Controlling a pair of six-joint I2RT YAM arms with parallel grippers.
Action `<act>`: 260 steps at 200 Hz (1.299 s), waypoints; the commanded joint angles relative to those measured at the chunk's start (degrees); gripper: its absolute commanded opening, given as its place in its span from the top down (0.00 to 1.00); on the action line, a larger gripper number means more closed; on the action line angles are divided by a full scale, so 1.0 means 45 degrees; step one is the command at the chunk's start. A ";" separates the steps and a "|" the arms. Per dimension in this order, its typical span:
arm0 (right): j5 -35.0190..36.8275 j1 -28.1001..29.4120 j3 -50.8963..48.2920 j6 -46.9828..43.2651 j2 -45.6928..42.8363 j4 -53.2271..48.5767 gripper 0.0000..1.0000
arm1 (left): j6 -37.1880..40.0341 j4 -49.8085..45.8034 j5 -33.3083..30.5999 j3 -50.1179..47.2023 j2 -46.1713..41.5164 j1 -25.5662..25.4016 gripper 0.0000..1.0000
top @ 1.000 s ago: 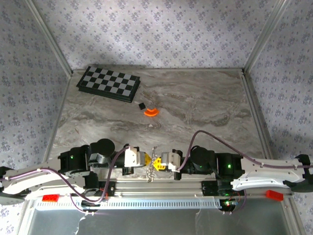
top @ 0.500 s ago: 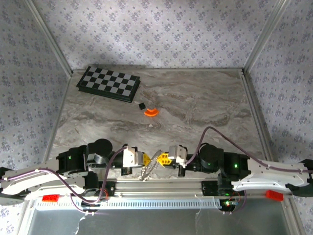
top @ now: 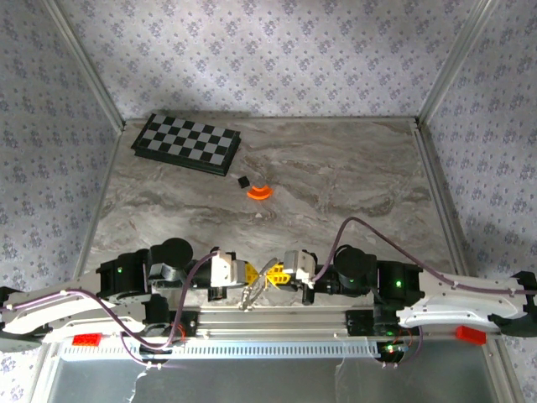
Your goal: Put the keys on the keyring
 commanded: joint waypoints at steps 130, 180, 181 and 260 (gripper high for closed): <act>-0.0444 -0.0034 0.0012 0.0385 -0.0242 0.0695 1.00 | -0.0051 0.0761 0.0040 0.0291 -0.0300 -0.0071 1.00; -0.0186 -0.0043 -0.0330 0.0497 -0.0534 0.0853 1.00 | -0.0052 0.0766 0.0011 0.0237 -0.0319 -0.0073 1.00; -0.0186 -0.0039 -0.0346 0.0497 -0.0539 0.0867 1.00 | -0.0057 0.0766 0.0010 0.0235 -0.0322 -0.0081 1.00; -0.0303 -0.0067 -0.0474 0.0497 -0.0350 0.1417 1.00 | -0.0072 0.0783 0.0048 0.0253 -0.0286 -0.0087 1.00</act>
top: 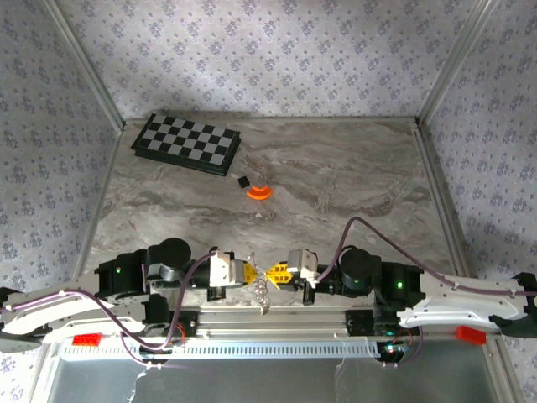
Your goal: Put the keys on the keyring
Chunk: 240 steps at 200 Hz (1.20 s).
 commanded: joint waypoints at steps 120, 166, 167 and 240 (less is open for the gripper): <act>-0.0314 -0.0090 0.0110 0.0038 0.0574 0.0596 1.00 | -0.0093 0.0778 0.0096 0.0223 -0.0206 -0.0086 1.00; -0.0401 -0.0094 0.0179 -0.0062 0.0835 0.0747 1.00 | -0.0070 0.0793 0.0096 0.0219 -0.0208 -0.0085 1.00; -0.0399 -0.0090 0.0179 -0.0062 0.0825 0.0743 1.00 | -0.0066 0.0794 0.0096 0.0226 -0.0208 -0.0087 1.00; -0.0515 -0.0092 0.0197 -0.0062 0.0829 0.0863 1.00 | -0.0076 0.0796 0.0077 0.0213 -0.0189 -0.0085 1.00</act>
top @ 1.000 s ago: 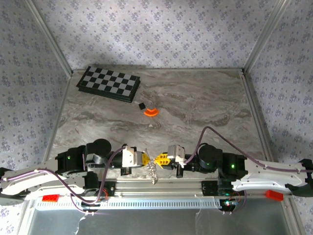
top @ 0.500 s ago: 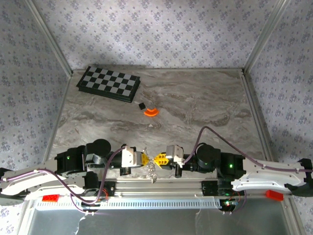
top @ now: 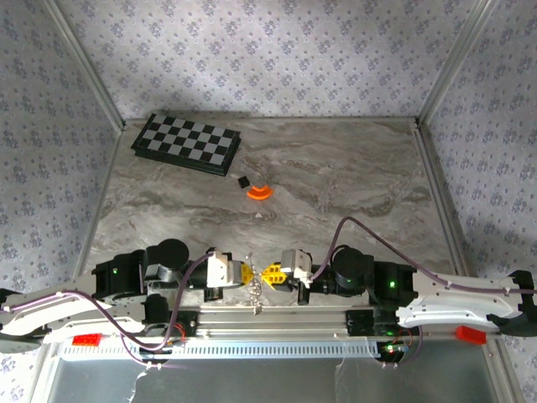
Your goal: Put the keys on the keyring
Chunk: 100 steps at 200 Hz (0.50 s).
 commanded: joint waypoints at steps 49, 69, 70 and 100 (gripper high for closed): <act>-0.0197 -0.0050 0.0155 -0.0053 0.0137 0.0405 1.00 | -0.0076 0.1315 0.0218 0.0235 -0.0113 -0.0088 1.00; -0.0169 -0.0050 0.0190 -0.0070 0.0155 0.0441 1.00 | -0.0081 0.1298 0.0218 0.0241 -0.0111 -0.0083 1.00; -0.0169 -0.0044 0.0191 -0.0071 0.0160 0.0442 1.00 | -0.0081 0.1296 0.0218 0.0242 -0.0111 -0.0086 1.00; -0.0117 -0.0052 0.0269 -0.0109 0.0261 0.0455 1.00 | -0.0065 0.1297 0.0223 0.0231 -0.0108 -0.0086 1.00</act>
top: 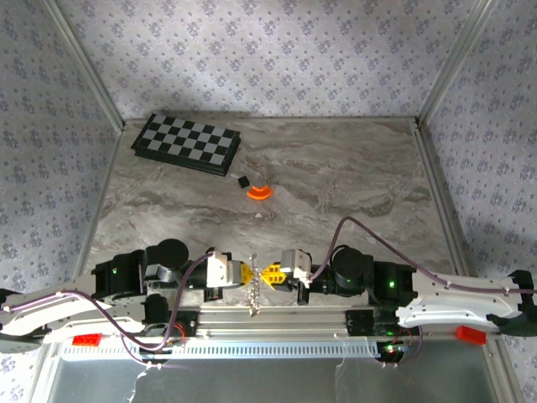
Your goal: Put the keys on the keyring
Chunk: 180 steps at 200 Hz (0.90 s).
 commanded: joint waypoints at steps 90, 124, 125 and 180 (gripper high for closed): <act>-0.0102 -0.0044 0.0331 -0.0170 0.0224 0.0438 1.00 | -0.0049 0.1290 0.0162 0.0241 -0.0138 -0.0087 1.00; -0.0174 -0.0002 0.0388 -0.0228 0.0226 0.0433 1.00 | -0.0035 0.1271 0.0077 0.0234 -0.0038 -0.0083 1.00; -0.0172 -0.0001 0.0378 -0.0228 0.0232 0.0429 1.00 | -0.0038 0.1271 0.0077 0.0231 -0.0036 -0.0086 1.00; -0.0232 0.0179 0.0353 -0.0562 0.0395 0.0429 1.00 | -0.0100 0.1222 0.0064 0.0384 0.0162 -0.0089 1.00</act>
